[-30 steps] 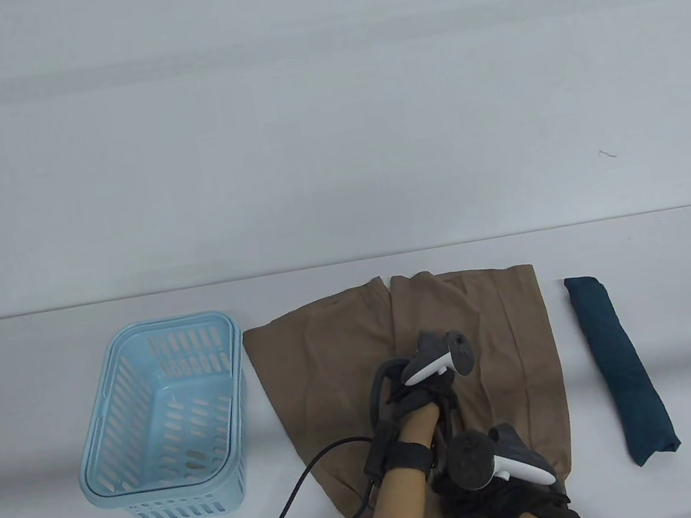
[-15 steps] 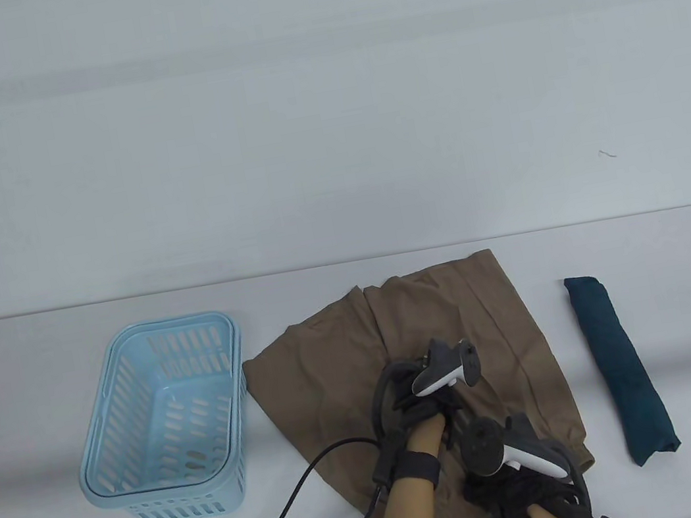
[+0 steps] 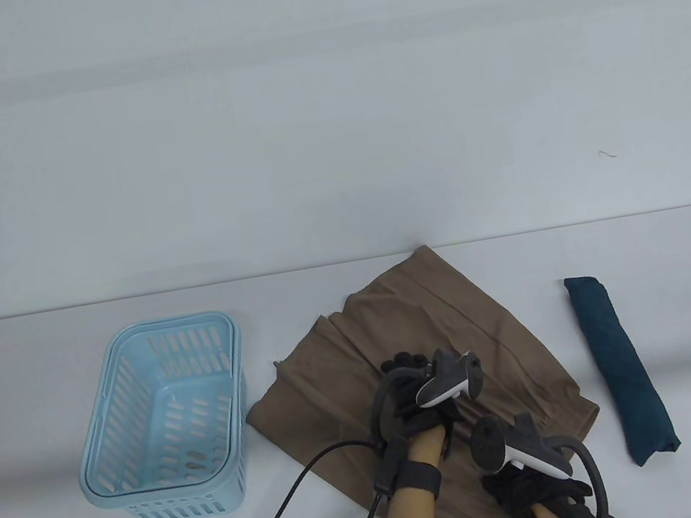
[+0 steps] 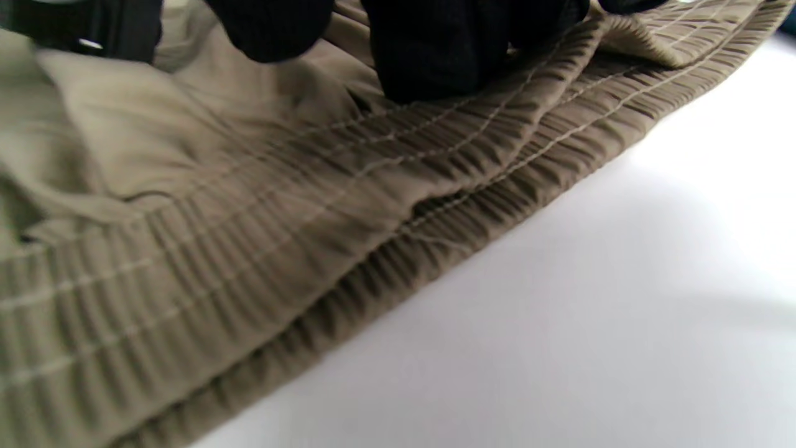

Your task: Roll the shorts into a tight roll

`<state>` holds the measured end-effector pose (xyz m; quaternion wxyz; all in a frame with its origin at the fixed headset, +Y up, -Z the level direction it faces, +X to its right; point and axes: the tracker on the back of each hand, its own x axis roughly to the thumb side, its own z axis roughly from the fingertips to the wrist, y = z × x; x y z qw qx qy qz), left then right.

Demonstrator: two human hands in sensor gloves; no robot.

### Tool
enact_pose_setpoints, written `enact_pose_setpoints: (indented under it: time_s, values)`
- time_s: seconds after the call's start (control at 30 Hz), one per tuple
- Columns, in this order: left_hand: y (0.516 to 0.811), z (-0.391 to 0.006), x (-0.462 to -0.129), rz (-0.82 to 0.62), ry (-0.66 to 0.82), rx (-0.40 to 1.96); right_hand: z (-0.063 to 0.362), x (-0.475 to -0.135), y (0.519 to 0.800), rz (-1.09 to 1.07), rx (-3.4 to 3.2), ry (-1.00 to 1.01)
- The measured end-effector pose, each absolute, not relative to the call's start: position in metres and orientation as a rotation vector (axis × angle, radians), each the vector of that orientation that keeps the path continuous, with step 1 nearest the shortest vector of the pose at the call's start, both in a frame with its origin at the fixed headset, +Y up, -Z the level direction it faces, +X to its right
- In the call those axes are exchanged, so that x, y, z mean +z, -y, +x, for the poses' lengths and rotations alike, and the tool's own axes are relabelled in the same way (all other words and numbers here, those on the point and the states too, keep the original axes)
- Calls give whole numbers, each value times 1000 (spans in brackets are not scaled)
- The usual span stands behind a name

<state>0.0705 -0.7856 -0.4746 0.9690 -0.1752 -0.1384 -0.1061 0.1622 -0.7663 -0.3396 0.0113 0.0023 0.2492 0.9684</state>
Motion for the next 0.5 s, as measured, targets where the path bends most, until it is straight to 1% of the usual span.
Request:
enact_pose_setpoints:
  time_s: [0.23, 0.5]
  values:
    - [787, 66, -475, -384, 256, -201, 172, -345, 770, -78, 3070, -772]
    - [787, 64, -475, -397, 243, -209, 193, -354, 774, -185, 3057, -735]
